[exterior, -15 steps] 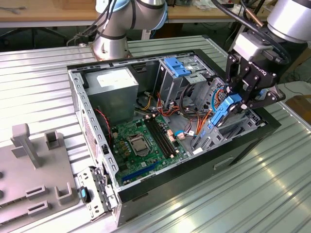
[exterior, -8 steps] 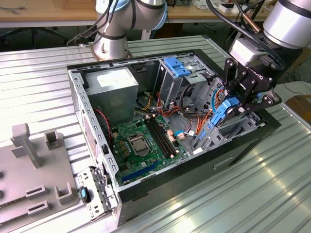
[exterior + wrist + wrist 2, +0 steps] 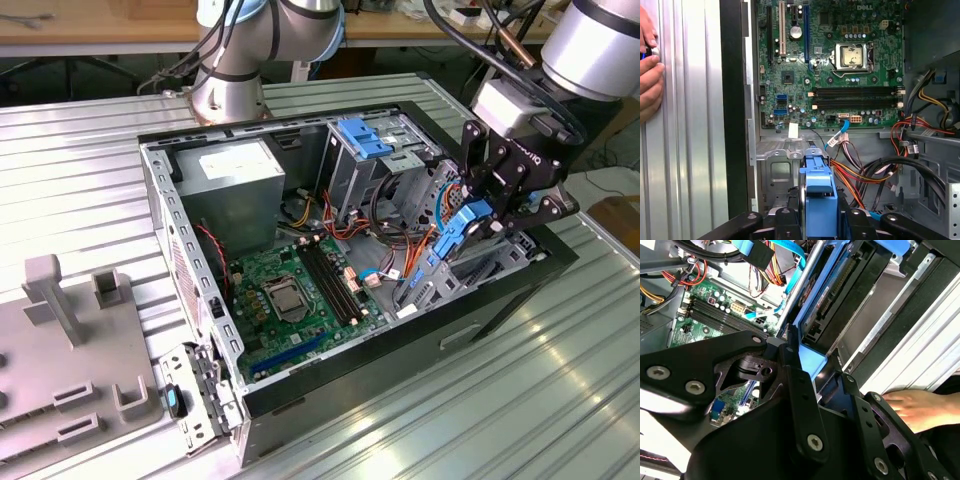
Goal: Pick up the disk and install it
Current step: 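Insert the disk into the insertion slot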
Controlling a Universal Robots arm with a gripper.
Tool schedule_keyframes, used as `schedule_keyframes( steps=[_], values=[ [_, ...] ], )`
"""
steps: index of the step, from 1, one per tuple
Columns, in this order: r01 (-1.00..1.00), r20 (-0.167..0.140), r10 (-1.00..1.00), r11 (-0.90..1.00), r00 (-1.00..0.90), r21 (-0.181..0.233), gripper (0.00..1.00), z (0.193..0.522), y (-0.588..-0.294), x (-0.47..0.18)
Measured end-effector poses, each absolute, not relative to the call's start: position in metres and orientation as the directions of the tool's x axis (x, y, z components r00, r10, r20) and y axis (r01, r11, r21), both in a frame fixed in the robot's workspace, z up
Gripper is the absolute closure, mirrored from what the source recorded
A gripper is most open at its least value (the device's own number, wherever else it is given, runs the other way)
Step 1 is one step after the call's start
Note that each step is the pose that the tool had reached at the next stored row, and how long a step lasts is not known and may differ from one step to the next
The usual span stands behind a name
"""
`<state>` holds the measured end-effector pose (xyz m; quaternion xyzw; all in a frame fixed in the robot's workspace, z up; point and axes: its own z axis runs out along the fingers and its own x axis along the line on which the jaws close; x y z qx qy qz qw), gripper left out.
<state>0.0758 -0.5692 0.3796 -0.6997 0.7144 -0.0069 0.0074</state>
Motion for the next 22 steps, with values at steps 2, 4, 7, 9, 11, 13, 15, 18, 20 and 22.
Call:
schedule_keyframes(
  steps=[2, 4, 7, 9, 11, 13, 15, 18, 20, 22],
  values=[
    [-1.000, -0.001, -1.000, 0.021, -0.021, -0.020, 0.63, 0.380, -0.569, 0.076],
    [-1.000, -0.001, -1.000, 0.021, -0.021, -0.020, 0.63, 0.379, -0.569, 0.076],
    [-1.000, -0.001, -1.000, 0.021, -0.021, -0.020, 0.63, 0.377, -0.569, 0.076],
    [-1.000, -0.001, -1.000, 0.021, -0.021, -0.020, 0.63, 0.375, -0.569, 0.076],
    [-1.000, -0.001, -1.000, 0.021, -0.021, -0.020, 0.63, 0.374, -0.569, 0.076],
    [-1.000, -0.001, -1.000, 0.021, -0.021, -0.020, 0.63, 0.372, -0.569, 0.076],
    [-1.000, -0.001, -1.000, 0.021, -0.021, -0.020, 0.63, 0.370, -0.569, 0.076],
    [-1.000, -0.001, -1.000, 0.021, -0.021, -0.020, 0.63, 0.367, -0.569, 0.076],
    [-1.000, -0.001, -1.000, 0.021, -0.021, -0.020, 0.63, 0.365, -0.569, 0.076],
    [-1.000, -0.001, -1.000, 0.021, -0.021, -0.020, 0.63, 0.362, -0.569, 0.076]
  ],
)
